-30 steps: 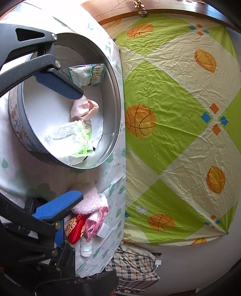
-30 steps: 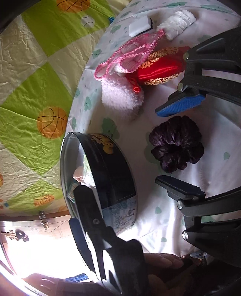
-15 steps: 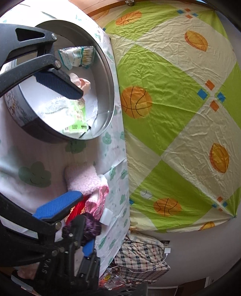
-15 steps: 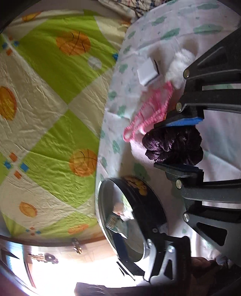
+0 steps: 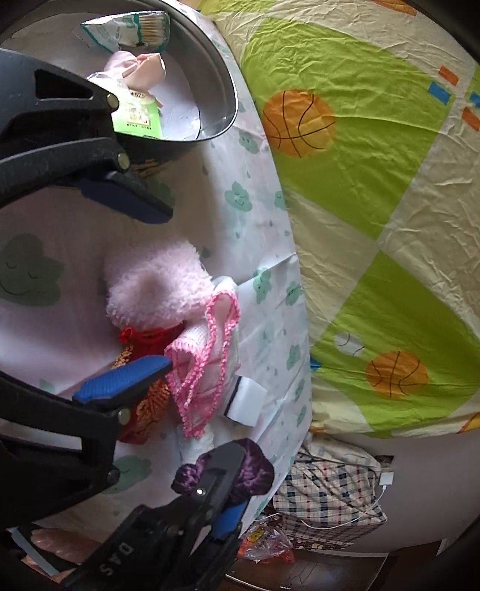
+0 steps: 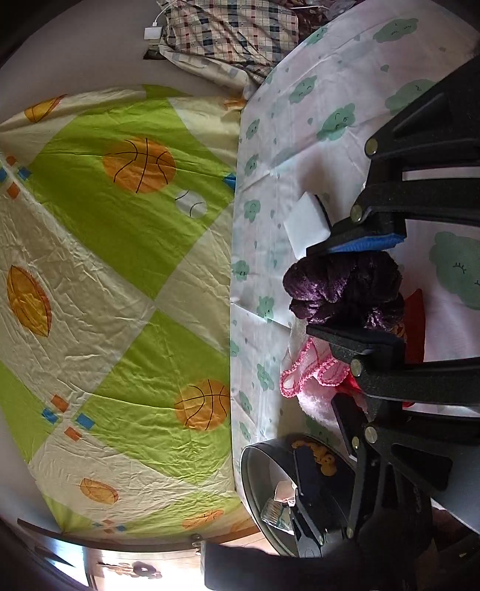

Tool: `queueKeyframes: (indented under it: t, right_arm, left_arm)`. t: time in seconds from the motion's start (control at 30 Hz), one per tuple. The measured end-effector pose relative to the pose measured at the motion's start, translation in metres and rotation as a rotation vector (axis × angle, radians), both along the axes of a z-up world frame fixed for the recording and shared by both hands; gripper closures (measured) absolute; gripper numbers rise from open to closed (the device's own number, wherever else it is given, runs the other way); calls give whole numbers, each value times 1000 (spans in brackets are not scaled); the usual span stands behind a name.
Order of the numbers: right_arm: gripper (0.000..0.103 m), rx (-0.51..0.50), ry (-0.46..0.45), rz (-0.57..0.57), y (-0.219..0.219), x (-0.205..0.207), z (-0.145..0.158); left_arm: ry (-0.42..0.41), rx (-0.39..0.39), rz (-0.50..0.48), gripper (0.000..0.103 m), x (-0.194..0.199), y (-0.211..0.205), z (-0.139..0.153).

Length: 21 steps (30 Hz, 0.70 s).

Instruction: Organize soft objects

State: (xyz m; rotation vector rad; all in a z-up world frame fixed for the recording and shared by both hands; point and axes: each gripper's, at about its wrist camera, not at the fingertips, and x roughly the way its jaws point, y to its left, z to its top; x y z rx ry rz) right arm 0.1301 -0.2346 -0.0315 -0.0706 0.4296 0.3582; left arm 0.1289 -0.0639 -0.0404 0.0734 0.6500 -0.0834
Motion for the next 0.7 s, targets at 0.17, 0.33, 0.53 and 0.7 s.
queueKeyframes:
  t: [0.17,0.33,0.53,0.7]
  right_arm:
    - [67,8,0,17,1,1,0]
    - [67,16,2,19,0,2,-1]
    - [67,13,-2,15,-1,1,-1]
    - [67,23,-10,14,-3,0,0]
  left_arm:
    - [31,13,33,29,18,-1,-7]
    - [58,87,26,29,30,-12,-15]
    - [158,40,-20,41,49,-11,-25]
    - [149,24,-41,72,46,-12,-25]
